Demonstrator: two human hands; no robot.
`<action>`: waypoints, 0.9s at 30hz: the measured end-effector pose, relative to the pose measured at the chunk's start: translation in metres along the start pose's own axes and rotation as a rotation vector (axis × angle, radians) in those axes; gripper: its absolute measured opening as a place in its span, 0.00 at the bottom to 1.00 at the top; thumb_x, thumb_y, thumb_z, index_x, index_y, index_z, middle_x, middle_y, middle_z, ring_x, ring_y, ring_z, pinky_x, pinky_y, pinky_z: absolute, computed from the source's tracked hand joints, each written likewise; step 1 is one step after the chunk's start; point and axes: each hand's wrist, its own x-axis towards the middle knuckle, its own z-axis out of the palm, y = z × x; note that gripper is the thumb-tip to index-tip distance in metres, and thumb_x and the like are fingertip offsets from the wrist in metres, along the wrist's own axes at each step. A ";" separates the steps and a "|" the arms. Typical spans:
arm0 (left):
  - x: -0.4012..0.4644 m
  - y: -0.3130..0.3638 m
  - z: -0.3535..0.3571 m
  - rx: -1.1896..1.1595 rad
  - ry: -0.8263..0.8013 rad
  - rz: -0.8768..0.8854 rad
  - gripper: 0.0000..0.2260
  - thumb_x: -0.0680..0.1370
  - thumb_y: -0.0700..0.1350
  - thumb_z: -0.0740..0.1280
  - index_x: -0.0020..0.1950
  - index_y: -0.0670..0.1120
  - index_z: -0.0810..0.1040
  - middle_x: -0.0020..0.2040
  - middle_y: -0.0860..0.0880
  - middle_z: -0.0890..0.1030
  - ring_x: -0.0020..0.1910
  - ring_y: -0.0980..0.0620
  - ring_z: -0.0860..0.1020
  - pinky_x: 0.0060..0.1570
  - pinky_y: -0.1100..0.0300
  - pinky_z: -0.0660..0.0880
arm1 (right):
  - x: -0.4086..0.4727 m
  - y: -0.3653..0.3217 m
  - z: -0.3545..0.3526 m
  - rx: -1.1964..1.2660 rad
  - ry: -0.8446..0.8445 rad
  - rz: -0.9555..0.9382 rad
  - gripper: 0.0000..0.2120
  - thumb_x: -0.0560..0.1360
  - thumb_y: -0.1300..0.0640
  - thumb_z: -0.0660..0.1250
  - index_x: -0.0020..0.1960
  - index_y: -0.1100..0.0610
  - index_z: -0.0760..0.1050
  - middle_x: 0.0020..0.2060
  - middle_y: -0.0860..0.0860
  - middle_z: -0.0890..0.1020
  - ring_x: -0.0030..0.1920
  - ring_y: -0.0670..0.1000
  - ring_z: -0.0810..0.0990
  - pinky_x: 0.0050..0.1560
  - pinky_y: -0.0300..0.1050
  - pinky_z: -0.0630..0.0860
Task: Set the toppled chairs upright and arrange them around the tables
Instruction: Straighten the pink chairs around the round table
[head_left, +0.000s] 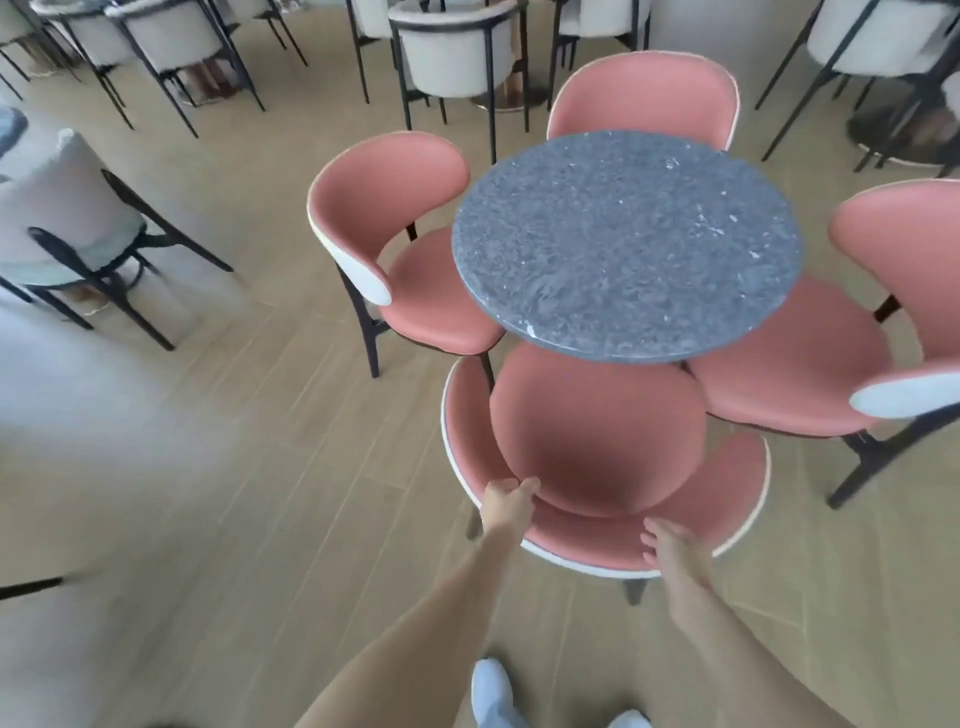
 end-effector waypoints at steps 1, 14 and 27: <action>0.008 -0.012 0.000 -0.028 0.026 -0.048 0.11 0.77 0.38 0.68 0.36 0.45 0.72 0.38 0.43 0.74 0.36 0.47 0.73 0.39 0.55 0.77 | 0.002 0.008 -0.002 0.026 0.042 0.026 0.16 0.80 0.67 0.63 0.67 0.70 0.73 0.50 0.65 0.81 0.50 0.59 0.83 0.49 0.43 0.79; 0.042 -0.052 -0.012 -0.177 0.057 -0.286 0.21 0.71 0.49 0.79 0.56 0.41 0.75 0.48 0.44 0.79 0.45 0.43 0.82 0.40 0.44 0.84 | 0.017 0.070 -0.012 0.426 -0.062 0.359 0.33 0.75 0.47 0.73 0.74 0.57 0.66 0.65 0.58 0.74 0.63 0.61 0.78 0.57 0.66 0.80; 0.052 -0.039 -0.014 -0.288 0.053 -0.291 0.15 0.72 0.33 0.76 0.55 0.35 0.76 0.48 0.39 0.83 0.35 0.42 0.85 0.29 0.48 0.81 | 0.034 0.051 0.009 0.520 0.043 0.382 0.22 0.76 0.66 0.71 0.68 0.65 0.70 0.61 0.58 0.80 0.48 0.54 0.81 0.44 0.64 0.80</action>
